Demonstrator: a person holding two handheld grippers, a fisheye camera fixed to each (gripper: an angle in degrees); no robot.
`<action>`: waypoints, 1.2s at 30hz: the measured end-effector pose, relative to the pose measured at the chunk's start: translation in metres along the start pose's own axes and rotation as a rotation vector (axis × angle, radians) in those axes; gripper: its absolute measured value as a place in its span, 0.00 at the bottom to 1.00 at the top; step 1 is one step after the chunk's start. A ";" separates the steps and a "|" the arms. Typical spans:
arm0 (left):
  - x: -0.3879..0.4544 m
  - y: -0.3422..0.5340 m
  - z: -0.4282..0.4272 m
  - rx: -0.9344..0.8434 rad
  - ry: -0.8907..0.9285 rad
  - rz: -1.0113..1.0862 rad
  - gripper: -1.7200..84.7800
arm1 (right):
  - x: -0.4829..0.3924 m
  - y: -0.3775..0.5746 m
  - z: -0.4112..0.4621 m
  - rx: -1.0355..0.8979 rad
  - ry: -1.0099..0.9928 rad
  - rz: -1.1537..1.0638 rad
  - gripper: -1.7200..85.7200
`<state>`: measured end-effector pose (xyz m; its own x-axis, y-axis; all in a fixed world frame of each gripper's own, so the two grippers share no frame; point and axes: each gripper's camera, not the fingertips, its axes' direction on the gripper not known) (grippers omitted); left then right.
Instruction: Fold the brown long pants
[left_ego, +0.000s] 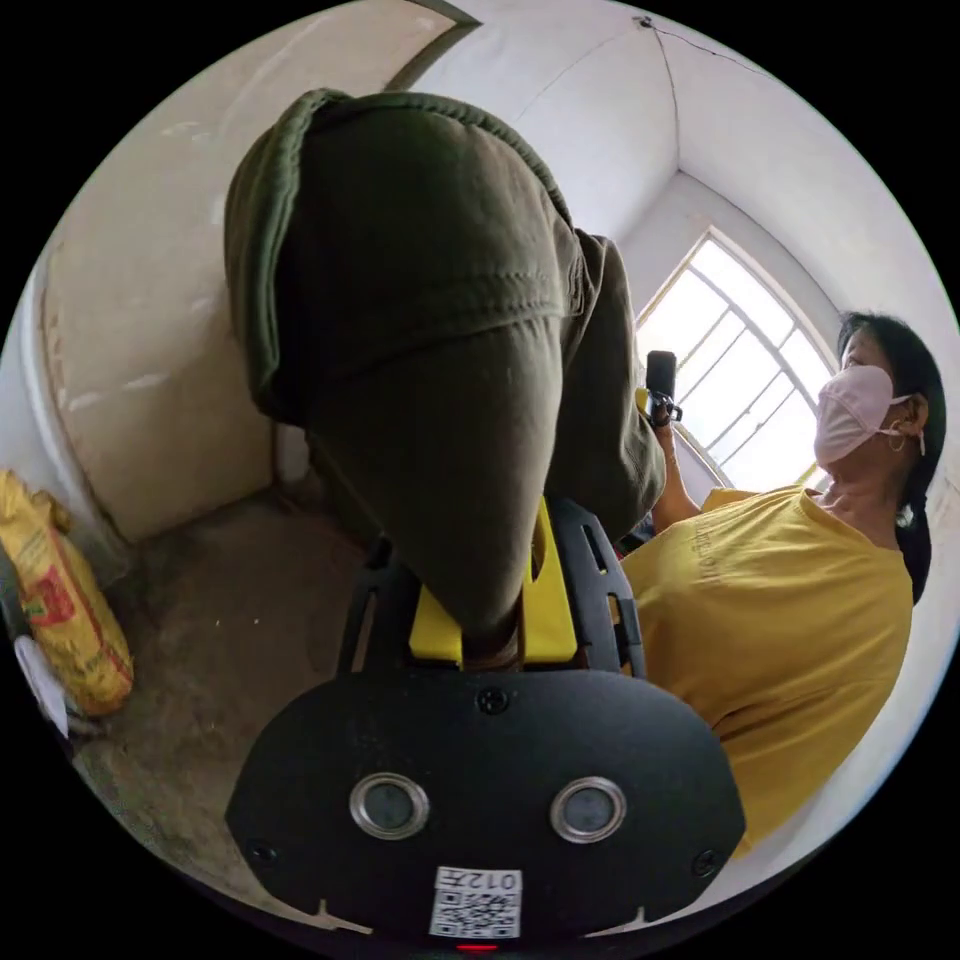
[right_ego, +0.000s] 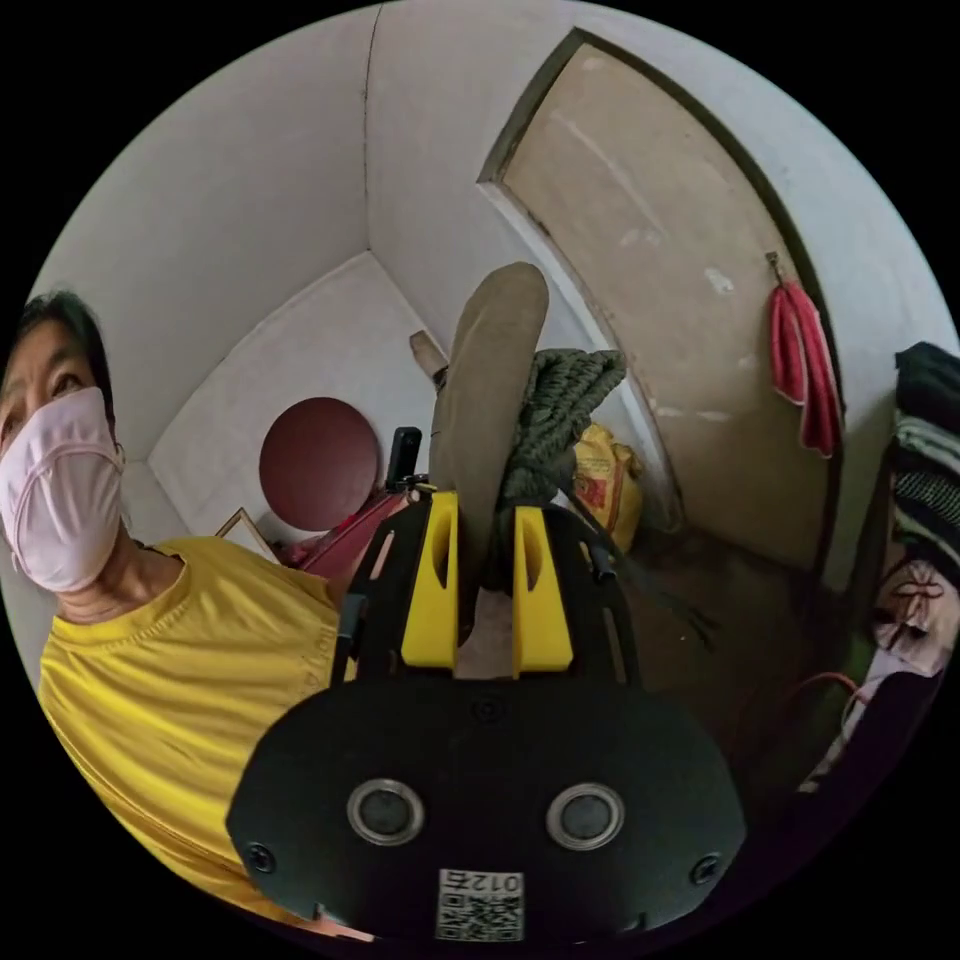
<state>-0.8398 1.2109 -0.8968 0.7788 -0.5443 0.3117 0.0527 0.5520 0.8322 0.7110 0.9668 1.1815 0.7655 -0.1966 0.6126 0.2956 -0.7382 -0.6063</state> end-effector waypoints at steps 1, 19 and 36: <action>-0.017 -0.027 0.023 0.000 0.048 0.030 0.15 | 0.010 -0.014 -0.017 0.004 0.047 0.014 0.10; -0.274 -0.400 0.350 0.003 0.490 0.209 0.16 | 0.270 -0.238 -0.169 -0.024 0.510 0.037 0.10; -0.434 -0.399 0.669 -0.375 0.598 -0.201 0.16 | 0.690 -0.108 -0.224 -0.107 0.176 0.521 0.10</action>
<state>-1.6171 0.8041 -1.0572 0.9341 -0.2790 -0.2229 0.3570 0.7153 0.6008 1.0790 0.7667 1.7832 0.6855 -0.6507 0.3266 -0.1631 -0.5744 -0.8022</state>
